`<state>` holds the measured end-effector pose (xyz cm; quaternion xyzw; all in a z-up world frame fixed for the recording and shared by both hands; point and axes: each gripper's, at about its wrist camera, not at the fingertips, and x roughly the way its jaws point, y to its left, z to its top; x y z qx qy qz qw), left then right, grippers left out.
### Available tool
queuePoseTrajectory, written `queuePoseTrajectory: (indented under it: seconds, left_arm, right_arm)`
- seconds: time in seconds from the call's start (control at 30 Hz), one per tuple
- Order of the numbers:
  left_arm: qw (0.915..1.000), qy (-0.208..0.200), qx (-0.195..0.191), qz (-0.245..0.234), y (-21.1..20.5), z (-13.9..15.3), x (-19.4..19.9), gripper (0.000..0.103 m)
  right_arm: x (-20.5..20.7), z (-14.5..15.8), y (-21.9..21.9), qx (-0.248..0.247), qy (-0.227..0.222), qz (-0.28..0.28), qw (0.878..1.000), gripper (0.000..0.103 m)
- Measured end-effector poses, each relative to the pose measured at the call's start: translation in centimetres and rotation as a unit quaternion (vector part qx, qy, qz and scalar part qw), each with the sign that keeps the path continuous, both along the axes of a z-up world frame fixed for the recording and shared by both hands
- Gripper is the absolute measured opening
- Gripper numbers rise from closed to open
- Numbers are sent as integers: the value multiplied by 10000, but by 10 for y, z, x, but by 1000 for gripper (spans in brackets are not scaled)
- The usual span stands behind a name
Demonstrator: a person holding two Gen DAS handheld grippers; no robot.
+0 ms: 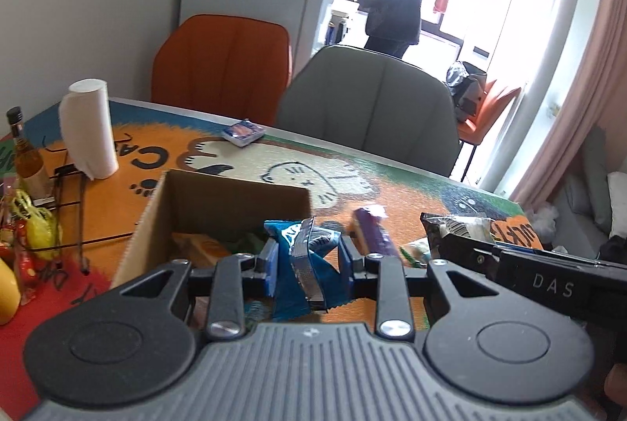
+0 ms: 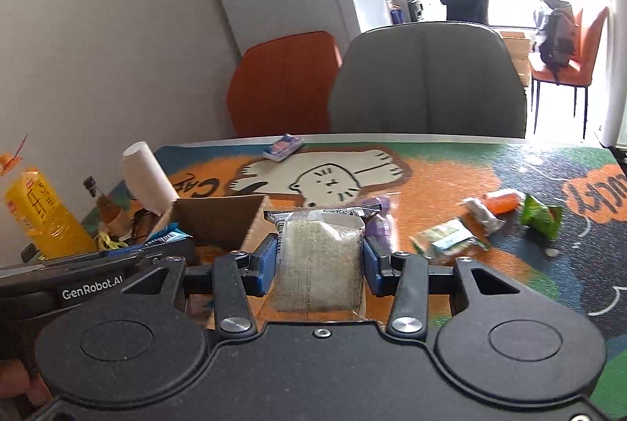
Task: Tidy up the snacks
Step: 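Carry the blue candy and white bread packet over the cardboard box with both grippers, then open both grippers to drop the candy and bread packet into the box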
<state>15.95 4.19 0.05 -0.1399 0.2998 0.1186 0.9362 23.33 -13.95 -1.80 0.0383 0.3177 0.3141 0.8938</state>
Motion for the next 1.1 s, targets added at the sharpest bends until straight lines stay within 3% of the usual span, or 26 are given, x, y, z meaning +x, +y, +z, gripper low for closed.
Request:
queuePoseTrajectory:
  seconds: [0.4,0.63,1.0,1.1]
  left_arm:
    - [9996,-1,-206,207,47,-5,-17,30]
    - [9991,216,-357,112,67,-15,-15,31]
    - [9975,357,-522,309,88,-23,-23,39]
    - [9973,362,-512,379,91,-23,-27,46]
  right_arm:
    - [-16,12,51,-141,-126,299,9994,43]
    - [-19,9,79,-242,-79,459,9986,43]
    - [-15,-2,105,-316,81,578,9978,43]
    - [-13,-3,110,-233,95,629,9977,44]
